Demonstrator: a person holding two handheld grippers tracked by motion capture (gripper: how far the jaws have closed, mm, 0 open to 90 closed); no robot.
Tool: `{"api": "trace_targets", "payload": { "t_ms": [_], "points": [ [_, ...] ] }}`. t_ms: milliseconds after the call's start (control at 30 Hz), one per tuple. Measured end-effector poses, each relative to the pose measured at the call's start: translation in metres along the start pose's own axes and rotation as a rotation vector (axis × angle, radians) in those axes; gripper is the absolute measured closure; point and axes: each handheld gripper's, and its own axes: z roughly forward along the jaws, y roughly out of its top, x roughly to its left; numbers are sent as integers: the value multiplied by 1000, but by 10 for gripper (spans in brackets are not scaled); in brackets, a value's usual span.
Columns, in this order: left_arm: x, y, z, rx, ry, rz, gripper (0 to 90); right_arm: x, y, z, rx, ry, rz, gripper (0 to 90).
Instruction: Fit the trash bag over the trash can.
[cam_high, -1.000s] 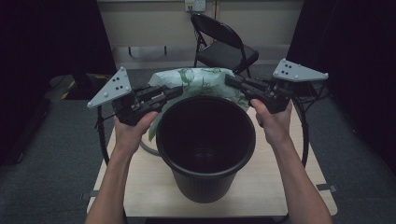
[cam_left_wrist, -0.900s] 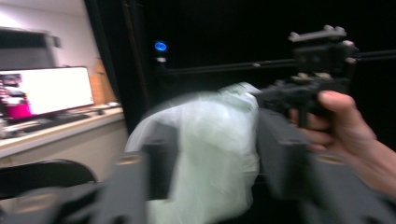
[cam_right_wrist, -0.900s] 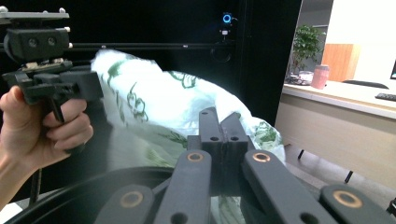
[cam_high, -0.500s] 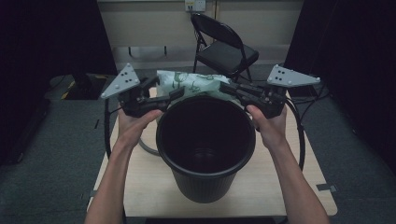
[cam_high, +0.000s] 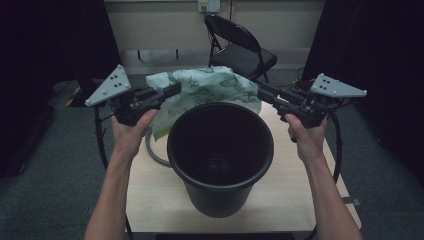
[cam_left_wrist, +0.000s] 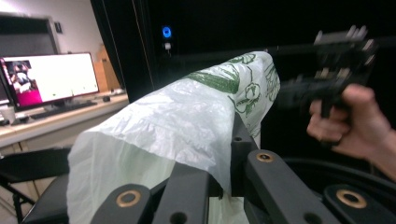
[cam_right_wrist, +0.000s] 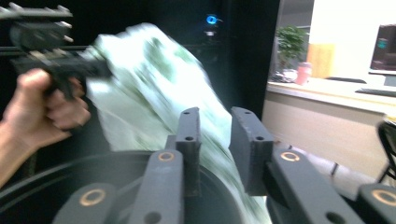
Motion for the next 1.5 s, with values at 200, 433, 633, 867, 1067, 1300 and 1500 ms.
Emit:
{"api": "trace_targets", "payload": {
  "t_ms": [200,433,633,867,1067,1300,1500],
  "points": [
    [7,11,-19,-58,-4,-8,895,-20,-17,3,46,-94,26,811],
    [14,9,-21,-83,-3,-35,895,-9,-15,25,64,-11,-3,693],
    [13,20,-15,-138,-68,-64,895,18,0,33,59,57,-78,495],
    [4,18,-2,-98,-99,-56,894,20,4,30,24,54,-83,420],
    [3,-1,15,-23,-103,-64,893,24,-2,26,15,94,-99,458],
    [-2,-11,33,44,-118,-53,892,27,0,25,10,160,-118,747],
    [-6,-23,38,65,-137,-61,888,33,0,21,16,208,-123,900]
  ]
}}
